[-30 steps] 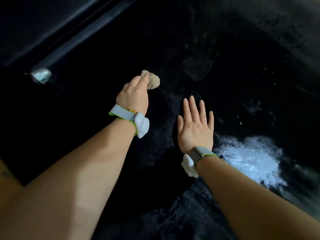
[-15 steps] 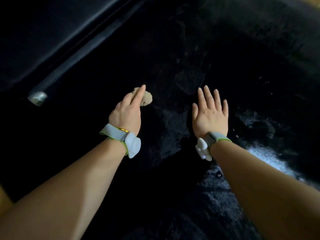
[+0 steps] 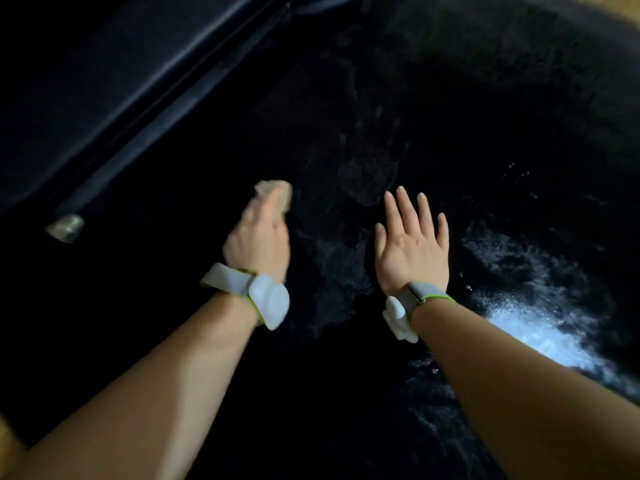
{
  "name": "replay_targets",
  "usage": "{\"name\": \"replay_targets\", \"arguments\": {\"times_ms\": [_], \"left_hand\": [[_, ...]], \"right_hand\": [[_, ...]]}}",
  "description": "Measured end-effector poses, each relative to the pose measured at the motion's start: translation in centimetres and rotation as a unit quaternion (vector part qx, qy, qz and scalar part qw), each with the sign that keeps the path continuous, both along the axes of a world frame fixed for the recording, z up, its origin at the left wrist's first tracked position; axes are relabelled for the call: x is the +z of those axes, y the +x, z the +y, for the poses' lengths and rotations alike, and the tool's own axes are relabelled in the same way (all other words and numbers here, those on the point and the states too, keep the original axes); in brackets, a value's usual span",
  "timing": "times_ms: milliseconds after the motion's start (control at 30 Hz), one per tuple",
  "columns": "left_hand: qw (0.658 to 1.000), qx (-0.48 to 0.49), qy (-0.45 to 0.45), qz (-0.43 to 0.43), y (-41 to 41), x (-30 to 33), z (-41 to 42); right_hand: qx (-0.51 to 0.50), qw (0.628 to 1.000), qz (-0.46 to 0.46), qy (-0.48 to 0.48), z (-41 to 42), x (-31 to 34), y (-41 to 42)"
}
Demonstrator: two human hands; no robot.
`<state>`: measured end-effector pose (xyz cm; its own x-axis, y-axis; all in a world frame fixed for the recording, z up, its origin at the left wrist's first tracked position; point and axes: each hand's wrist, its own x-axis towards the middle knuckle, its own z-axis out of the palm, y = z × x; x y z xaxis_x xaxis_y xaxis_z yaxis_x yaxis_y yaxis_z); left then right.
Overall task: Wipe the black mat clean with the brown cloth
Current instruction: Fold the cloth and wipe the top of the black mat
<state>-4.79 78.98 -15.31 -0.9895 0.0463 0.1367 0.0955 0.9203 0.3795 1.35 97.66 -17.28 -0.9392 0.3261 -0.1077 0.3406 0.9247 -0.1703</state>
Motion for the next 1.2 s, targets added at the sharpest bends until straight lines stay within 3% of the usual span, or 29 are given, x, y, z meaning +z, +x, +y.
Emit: {"name": "replay_targets", "arguments": {"times_ms": [100,200,300,400,467,567,633,700,800,867,967,1033,1200], "left_hand": [[0.971,-0.238,-0.027,0.018,4.5,-1.6,2.1],[0.951,-0.295,-0.052,0.074,4.3,-1.6,2.3],[0.964,-0.23,-0.122,0.062,-0.2,-0.8,0.6],[0.998,-0.009,-0.063,0.006,-4.3,-0.2,-0.4],[0.999,0.03,-0.029,0.025,-4.4,-0.4,0.3],[0.992,-0.104,-0.04,0.053,-2.0,-0.7,2.7],[0.969,-0.232,-0.062,0.056,0.7,-0.8,4.5],[0.949,-0.301,-0.052,0.082,2.0,-1.2,5.3],[0.945,-0.301,-0.08,0.104,-0.1,-1.3,4.7],[0.97,-0.216,-0.098,0.059,-3.0,-0.7,3.8],[0.997,-0.061,-0.04,0.022,-4.7,-0.2,3.7],[0.994,-0.093,-0.013,0.053,-3.5,-0.5,4.7],[0.949,-0.308,-0.015,0.065,2.5,-1.2,5.8]], "right_hand": [[-0.004,1.0,0.0,-0.001,0.0,0.1,-0.1],[-0.005,1.0,0.009,0.002,0.0,-0.1,0.0],[-0.009,1.0,0.014,-0.001,0.0,-0.1,0.1],[-0.004,1.0,0.005,-0.009,0.2,-0.2,0.1],[-0.003,1.0,0.014,-0.009,0.3,-0.2,0.1],[-0.01,1.0,0.019,0.001,0.3,-0.5,0.1],[-0.014,0.999,0.027,0.009,0.3,-0.5,0.0],[-0.013,1.0,0.023,0.008,0.3,-0.6,-0.1],[-0.015,0.999,0.028,0.015,0.4,-0.7,0.0],[-0.018,0.999,0.027,0.013,0.4,-0.4,0.0],[-0.015,1.0,0.018,0.002,0.1,-0.3,0.0],[-0.019,1.0,0.02,0.0,0.1,-0.3,-0.2],[-0.008,1.0,0.008,-0.007,0.4,-0.7,-0.1]]}}
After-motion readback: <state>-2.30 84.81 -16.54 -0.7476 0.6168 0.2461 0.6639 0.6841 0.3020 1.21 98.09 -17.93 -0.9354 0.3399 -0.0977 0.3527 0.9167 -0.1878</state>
